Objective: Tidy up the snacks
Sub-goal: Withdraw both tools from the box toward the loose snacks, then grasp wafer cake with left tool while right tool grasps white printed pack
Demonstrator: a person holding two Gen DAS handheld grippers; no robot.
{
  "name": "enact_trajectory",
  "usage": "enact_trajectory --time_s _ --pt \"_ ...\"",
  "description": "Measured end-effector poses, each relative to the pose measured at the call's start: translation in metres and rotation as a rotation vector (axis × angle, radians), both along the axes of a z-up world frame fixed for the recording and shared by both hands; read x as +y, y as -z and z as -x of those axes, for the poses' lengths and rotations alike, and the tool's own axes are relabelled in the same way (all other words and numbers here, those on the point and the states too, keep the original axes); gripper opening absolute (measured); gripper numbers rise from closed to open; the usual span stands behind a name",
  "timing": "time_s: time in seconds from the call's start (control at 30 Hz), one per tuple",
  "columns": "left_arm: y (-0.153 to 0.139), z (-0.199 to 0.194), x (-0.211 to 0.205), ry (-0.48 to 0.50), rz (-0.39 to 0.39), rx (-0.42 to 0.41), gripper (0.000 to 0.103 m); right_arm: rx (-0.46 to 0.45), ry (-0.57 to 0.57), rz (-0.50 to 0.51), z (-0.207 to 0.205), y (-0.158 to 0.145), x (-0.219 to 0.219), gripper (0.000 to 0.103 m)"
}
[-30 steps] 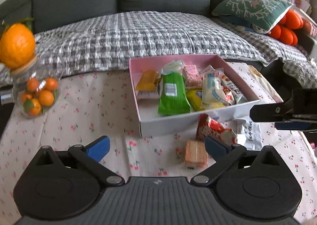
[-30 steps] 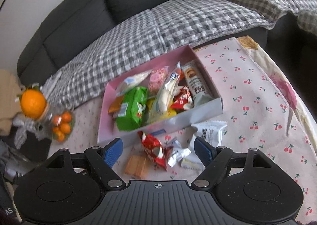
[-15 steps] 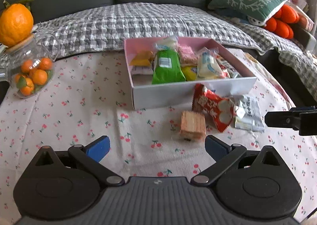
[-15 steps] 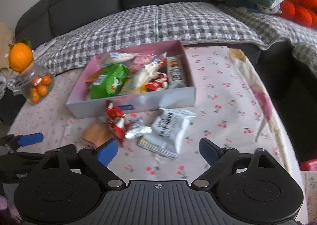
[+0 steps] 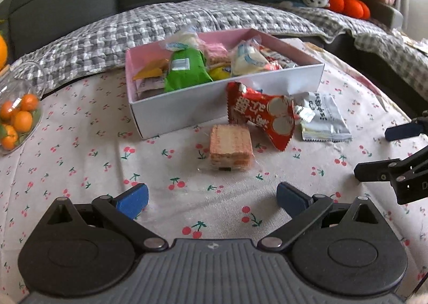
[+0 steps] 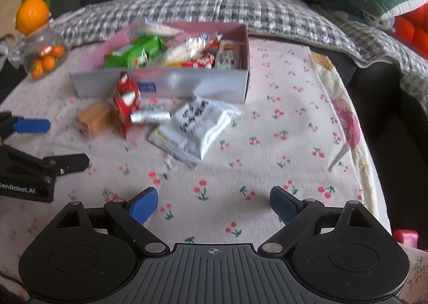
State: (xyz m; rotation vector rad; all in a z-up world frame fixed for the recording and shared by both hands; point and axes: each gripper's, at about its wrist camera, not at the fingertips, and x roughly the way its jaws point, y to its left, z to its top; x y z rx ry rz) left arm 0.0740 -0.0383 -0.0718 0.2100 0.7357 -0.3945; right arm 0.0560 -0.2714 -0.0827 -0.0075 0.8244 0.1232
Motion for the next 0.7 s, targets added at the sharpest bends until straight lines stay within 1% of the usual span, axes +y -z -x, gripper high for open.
enact_trajectory --time_s 0.1,0.2,0.37,0.43,0.47,0.5,0.57,0.6,0.63,0.7 --pt "0.001 -0.002 -0.001 0.003 0.012 -0.015 0.103 -0.014 0.000 0.002 -0.003 0.003 0.001 0.103" --pt "0.003 -0.006 -0.003 0.010 0.028 -0.028 0.103 -0.033 0.002 -0.020 -0.007 0.006 0.000 0.103" --pt "0.003 -0.015 -0.008 0.028 0.053 -0.019 0.101 -0.056 -0.003 -0.022 -0.015 0.007 0.003 0.103" --pt "0.002 -0.017 -0.009 0.035 0.059 -0.021 0.096 -0.060 0.002 -0.022 -0.019 0.007 0.005 0.103" --pt "0.001 -0.017 -0.009 0.035 0.062 -0.023 0.089 -0.062 0.003 -0.023 -0.021 0.007 0.007 0.103" --pt "0.000 -0.019 -0.009 0.033 0.063 -0.028 0.079 -0.064 0.002 -0.024 -0.022 0.007 0.008 0.103" --pt "-0.001 -0.020 -0.009 0.029 0.060 -0.037 0.070 -0.070 0.000 -0.026 -0.026 0.007 0.011 0.103" --pt "-0.002 -0.020 -0.008 0.030 0.065 -0.039 0.063 -0.071 0.002 -0.027 -0.028 0.007 0.012 0.103" --pt "-0.002 -0.021 -0.006 0.029 0.072 -0.037 0.059 -0.071 0.003 -0.029 -0.030 0.007 0.014 0.103" --pt "-0.003 -0.023 -0.004 0.026 0.086 -0.031 0.048 -0.070 -0.002 -0.033 -0.035 0.007 0.018 0.103"
